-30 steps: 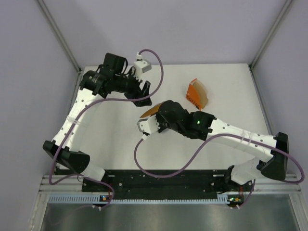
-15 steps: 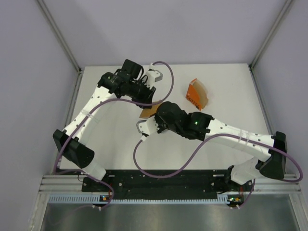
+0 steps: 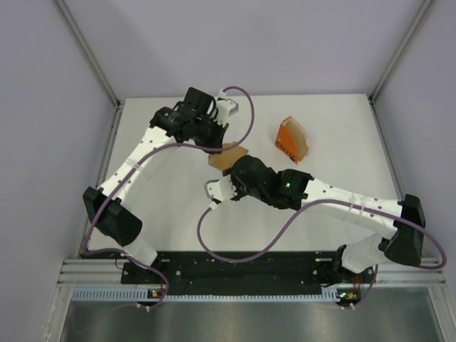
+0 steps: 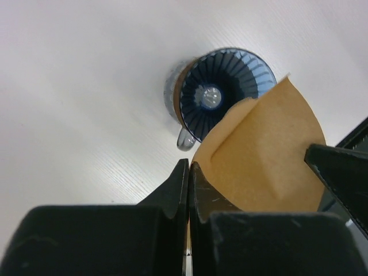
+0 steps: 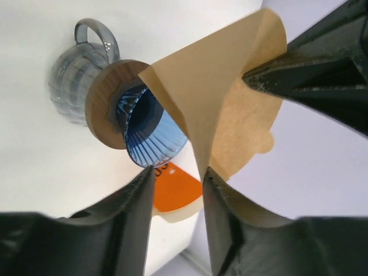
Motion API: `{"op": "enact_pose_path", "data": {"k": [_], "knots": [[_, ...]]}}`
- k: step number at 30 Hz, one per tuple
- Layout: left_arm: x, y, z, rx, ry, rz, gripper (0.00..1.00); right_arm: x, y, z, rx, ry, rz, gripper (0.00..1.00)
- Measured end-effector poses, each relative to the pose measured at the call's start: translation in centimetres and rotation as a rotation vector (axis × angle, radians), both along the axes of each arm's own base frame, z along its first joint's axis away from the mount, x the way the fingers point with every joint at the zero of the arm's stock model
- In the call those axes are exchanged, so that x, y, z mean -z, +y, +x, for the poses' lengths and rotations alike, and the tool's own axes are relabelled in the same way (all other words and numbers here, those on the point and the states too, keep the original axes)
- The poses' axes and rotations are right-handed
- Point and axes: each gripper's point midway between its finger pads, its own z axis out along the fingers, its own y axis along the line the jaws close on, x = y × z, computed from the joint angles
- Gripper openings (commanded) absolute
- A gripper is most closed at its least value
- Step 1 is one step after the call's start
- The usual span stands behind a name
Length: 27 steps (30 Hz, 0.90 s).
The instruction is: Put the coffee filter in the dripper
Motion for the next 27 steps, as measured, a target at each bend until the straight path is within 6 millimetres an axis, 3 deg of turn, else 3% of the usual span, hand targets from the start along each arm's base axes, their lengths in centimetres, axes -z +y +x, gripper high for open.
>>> {"op": "enact_pose_path", "data": {"k": [6,8,11,13,15,18,20,23,27], "knots": [[-1.2,-0.9,2.3,-0.106,-0.051,-0.078,0.0,-0.8,-0.1,-0.2,0.052,0.141,0.183,0.69],[-1.4,-1.2,2.6,-0.125,-0.051,-0.1,0.0,-2.0,0.2,-1.2,0.015,0.219,0.29,0.75],[-1.4,-1.7,2.6,-0.138,-0.036,-0.132,0.0,-5.0,0.4,-2.9,-0.037,0.325,0.454,0.76],[-1.5,-2.0,2.4,-0.141,-0.021,-0.153,0.0,-7.5,0.6,-3.4,-0.054,0.402,0.584,0.69],[-1.5,-2.3,2.2,-0.142,-0.006,-0.169,0.0,-9.8,0.4,-2.6,-0.028,0.462,0.707,0.58],[-1.5,-2.7,2.0,-0.138,0.012,-0.189,0.0,-11.3,0.5,-1.0,0.053,0.551,0.83,0.4],[-1.3,-2.8,1.8,-0.138,0.026,-0.195,0.0,-11.4,1.1,-0.1,0.097,0.607,0.885,0.27],[-0.7,-3.1,1.3,-0.129,0.049,-0.194,0.0,-10.0,2.2,0.9,0.177,0.696,0.929,0.08],[0.2,-3.2,0.8,-0.123,0.07,-0.183,0.0,-7.8,2.7,2.3,0.296,0.742,0.958,0.0]]}}
